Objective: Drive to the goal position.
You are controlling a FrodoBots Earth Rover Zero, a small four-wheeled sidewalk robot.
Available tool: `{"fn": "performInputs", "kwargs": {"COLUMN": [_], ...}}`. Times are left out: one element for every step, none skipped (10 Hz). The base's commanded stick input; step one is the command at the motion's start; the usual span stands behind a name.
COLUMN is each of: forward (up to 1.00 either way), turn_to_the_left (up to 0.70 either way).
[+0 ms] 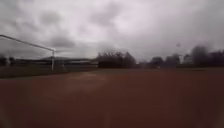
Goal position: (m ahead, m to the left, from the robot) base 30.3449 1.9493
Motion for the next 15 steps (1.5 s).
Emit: {"fn": "performInputs", "kwargs": {"forward": [0.85, 0.85, 0.85, 0.85, 0.85, 0.85, 0.85, 0.85, 0.85, 0.85, 0.85, 0.85, 0.85, 0.85, 0.85], "turn_to_the_left": [0.0, 0.0, 0.0, 0.0, 0.0, 0.0, 0.0, 0.0, 0.0, 0.0, 0.0, 0.0, 0.0, 0.0, 0.0]}}
